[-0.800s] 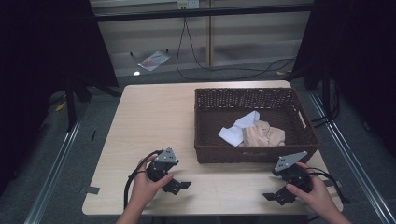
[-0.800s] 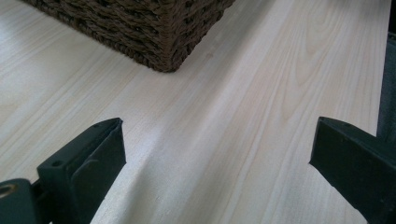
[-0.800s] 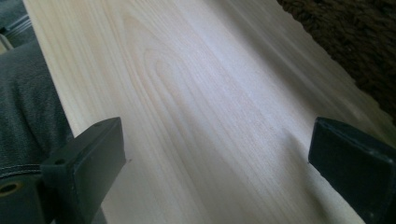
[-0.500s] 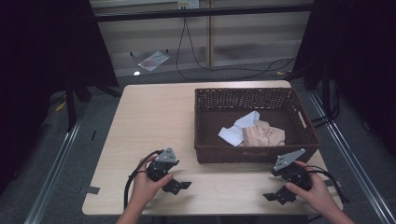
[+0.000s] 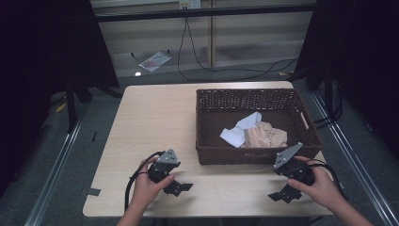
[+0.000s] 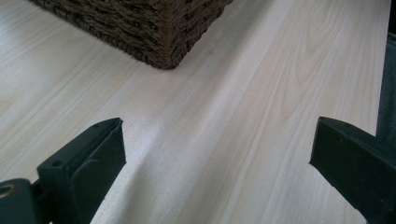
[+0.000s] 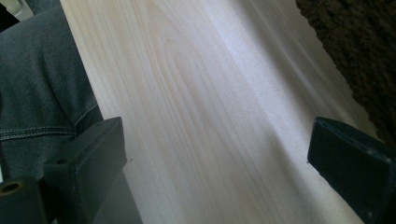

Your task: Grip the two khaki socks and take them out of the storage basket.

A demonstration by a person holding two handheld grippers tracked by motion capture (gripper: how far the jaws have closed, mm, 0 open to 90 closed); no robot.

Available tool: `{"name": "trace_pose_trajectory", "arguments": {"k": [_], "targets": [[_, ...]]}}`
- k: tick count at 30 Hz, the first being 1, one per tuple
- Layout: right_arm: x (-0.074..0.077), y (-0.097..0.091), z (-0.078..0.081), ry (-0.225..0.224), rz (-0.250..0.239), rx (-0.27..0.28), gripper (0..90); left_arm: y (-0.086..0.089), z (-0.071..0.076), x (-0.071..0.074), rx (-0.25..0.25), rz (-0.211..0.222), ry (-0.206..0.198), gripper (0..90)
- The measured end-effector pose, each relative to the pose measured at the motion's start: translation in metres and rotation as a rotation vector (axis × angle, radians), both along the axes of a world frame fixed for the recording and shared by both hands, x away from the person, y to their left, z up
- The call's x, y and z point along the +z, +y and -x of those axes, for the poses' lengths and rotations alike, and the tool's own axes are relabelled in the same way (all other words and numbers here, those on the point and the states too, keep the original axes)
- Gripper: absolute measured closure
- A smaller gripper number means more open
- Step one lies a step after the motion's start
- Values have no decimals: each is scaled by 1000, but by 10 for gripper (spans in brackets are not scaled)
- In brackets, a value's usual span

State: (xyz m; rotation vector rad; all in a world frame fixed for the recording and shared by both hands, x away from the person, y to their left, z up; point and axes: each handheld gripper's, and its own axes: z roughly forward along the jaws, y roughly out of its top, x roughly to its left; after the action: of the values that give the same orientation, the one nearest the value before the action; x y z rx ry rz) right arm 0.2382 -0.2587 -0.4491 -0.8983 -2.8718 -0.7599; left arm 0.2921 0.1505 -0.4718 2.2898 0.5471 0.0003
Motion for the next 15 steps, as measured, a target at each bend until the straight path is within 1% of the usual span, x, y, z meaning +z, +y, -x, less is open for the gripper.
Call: {"name": "trace_pose_trajectory", "arguments": {"k": [3,4,5,6,7,8,11,13,14,15], "targets": [[6,1,-1,11,9,14,42,0,0,0,-3,-2,2,29],[6,1,-1,11,9,14,42,0,0,0,-3,-2,2,29],[11,2,-2,15,20,28,42,0,0,0,-3,-1,1,29],[11,2,-2,15,20,28,42,0,0,0,0,5,-1,29],[14,2,-3,14,23,35,43,0,0,0,3,4,3,29],[18,2,-4,23,26,38,44,0,0,0,2,7,2,29],[29,3,-7,13,36,54,46,1,0,0,-2,0,2,29],[34,3,-8,9,36,54,46,0,0,0,1,5,5,29],[38,3,-9,13,36,53,46,0,0,0,0,6,5,29],[38,3,-9,13,36,53,46,0,0,0,0,6,5,30]]}}
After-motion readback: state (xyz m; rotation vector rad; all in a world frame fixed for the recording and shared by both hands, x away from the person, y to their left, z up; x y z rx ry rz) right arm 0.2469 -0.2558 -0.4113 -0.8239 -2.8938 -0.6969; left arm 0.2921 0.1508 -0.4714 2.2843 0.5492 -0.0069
